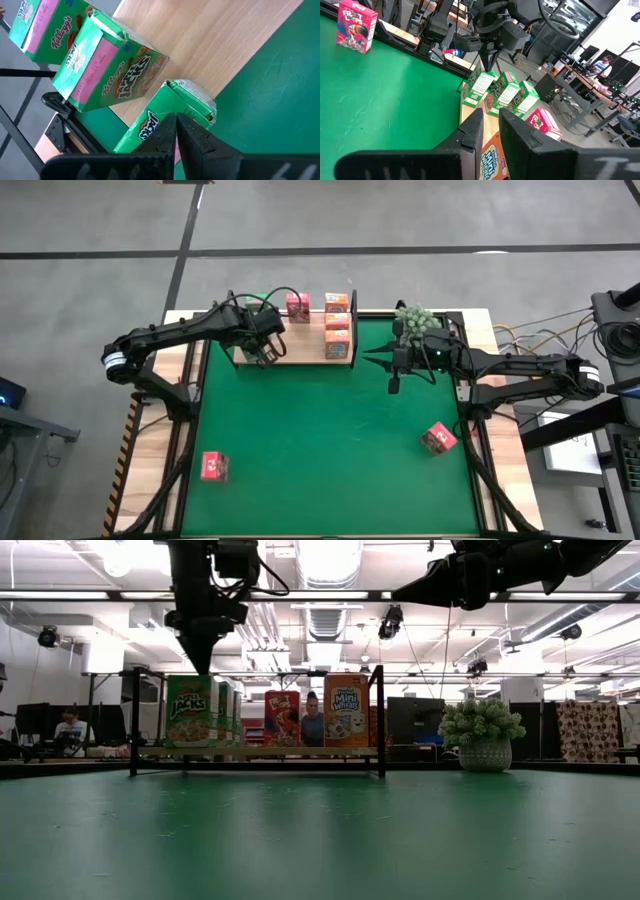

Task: Stack cereal on shelf
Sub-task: Put the green cereal box aligned with the other green cereal box on the shelf

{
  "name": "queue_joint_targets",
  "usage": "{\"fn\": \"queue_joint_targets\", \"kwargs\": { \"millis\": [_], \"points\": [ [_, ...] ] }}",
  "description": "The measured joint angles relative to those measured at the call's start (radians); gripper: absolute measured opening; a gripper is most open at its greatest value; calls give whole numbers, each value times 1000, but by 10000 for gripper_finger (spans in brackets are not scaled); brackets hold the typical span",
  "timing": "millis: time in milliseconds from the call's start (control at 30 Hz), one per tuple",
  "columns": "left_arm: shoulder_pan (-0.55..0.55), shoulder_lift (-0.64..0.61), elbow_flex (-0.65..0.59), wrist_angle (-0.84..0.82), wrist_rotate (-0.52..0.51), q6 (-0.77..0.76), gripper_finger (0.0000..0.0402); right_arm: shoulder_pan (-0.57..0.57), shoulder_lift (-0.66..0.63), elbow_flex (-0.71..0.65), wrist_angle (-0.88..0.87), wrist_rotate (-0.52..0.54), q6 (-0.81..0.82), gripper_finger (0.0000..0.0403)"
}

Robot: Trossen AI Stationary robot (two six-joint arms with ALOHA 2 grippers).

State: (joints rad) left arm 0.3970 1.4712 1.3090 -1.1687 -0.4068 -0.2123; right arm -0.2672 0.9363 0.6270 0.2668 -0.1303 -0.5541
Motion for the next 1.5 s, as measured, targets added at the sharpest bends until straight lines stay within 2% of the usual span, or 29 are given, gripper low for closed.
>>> {"fn": "queue_joint_targets", "kwargs": {
  "millis": [767, 867, 1033, 1133, 1333, 1500],
  "points": [
    [-10, -91, 0, 17, 8, -10, 0, 0, 0, 0, 0, 0, 0, 52],
    [-30, -103, 0, 15, 58, -10, 0, 0, 0, 0, 0, 0, 0, 52],
    [-94, -114, -12, -38, 214, 47, 0, 0, 0, 0, 0, 0, 0, 52],
    [-146, -114, -52, -41, 223, 49, 0, 0, 0, 0, 0, 0, 0, 52],
    [-232, -113, -182, -18, 80, 45, 0, 0, 0, 0, 0, 0, 0, 52],
    [-234, -113, -258, 69, -58, 40, 0, 0, 0, 0, 0, 0, 0, 52]
  ]
}}
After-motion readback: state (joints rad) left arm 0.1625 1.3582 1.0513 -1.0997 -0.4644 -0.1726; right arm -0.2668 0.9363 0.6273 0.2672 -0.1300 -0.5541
